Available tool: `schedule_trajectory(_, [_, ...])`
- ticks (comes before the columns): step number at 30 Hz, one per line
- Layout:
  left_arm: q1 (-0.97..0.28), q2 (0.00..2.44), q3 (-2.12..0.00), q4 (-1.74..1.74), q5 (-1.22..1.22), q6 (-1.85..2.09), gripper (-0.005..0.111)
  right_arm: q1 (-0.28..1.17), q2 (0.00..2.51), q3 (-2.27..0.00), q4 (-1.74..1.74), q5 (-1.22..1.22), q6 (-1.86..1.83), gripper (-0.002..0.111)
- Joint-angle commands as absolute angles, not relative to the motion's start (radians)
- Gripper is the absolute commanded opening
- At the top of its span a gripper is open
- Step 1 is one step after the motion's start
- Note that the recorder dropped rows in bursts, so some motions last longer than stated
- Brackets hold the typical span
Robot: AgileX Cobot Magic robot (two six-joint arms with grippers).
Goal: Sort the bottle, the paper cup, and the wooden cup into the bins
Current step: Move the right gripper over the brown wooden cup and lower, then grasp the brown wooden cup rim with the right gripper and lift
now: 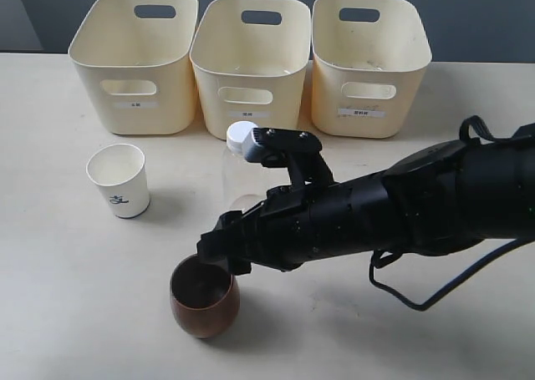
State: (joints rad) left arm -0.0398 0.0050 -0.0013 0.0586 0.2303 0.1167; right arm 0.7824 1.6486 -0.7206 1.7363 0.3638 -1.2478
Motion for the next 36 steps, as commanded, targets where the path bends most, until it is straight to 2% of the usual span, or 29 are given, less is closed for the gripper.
schedule_trajectory(1, [-0.043, 0.0, 0.0, 0.066, 0.226, 0.115, 0.0, 0.782, 1.649, -0.727, 1.744, 0.352, -1.243, 0.061])
schedule_trajectory(32, [-0.043, 0.0, 0.0, 0.066, 0.224, 0.115, 0.0, 0.782, 1.816, -0.733, 1.744, 0.366, -1.174, 0.061])
schedule_trajectory(33, [-0.043, 0.0, 0.0, 0.066, 0.224, 0.115, 0.0, 0.782, 1.818, -0.733, 1.744, 0.37, -1.174, 0.06])
schedule_trajectory(36, [-0.043, 0.0, 0.0, 0.066, 0.224, 0.115, 0.0, 0.782, 1.818, -0.733, 1.744, 0.379, -1.174, 0.038])
